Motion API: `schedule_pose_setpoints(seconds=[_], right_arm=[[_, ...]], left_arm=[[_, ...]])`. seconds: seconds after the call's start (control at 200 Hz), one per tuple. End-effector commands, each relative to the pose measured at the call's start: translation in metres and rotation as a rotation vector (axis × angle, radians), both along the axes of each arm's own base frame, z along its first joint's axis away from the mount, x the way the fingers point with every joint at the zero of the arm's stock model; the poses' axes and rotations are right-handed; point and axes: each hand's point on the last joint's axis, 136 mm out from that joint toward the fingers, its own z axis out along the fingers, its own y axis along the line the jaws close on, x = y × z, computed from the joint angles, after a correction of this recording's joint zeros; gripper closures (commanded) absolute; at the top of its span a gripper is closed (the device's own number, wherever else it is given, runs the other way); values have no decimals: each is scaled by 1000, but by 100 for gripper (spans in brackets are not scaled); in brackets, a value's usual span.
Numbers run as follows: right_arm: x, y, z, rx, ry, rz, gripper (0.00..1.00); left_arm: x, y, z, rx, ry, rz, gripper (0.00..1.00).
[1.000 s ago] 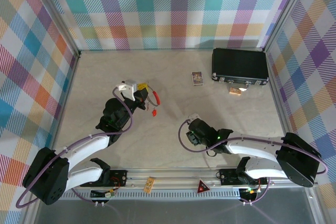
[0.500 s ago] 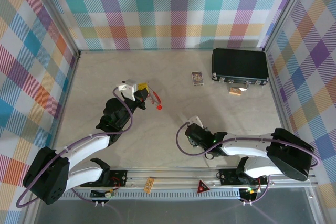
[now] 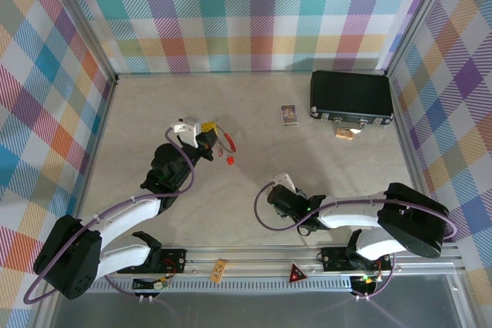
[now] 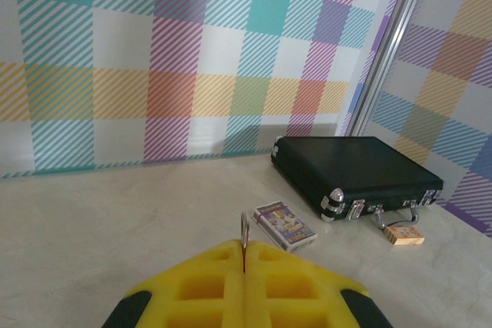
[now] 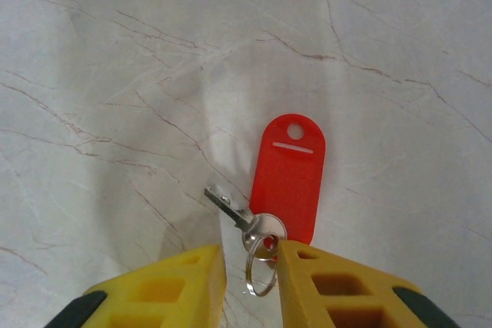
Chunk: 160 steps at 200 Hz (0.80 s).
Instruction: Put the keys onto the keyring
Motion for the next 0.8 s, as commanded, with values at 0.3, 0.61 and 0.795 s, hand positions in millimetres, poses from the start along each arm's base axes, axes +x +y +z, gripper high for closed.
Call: schedule_pose_setpoints(seconds=[0.3,0.61,0.795], right_arm=[[-3,-4,3,-2,-18,-22,100],[0,4,51,97,-108,39,100],[0,14,87,162,-165,138,100]], left_arm=[[-2,-2,29,-45,-78,-8,100],[-1,-4,29,-42,-75,-21,100],[0,-12,27,-36,-66,-57,100]])
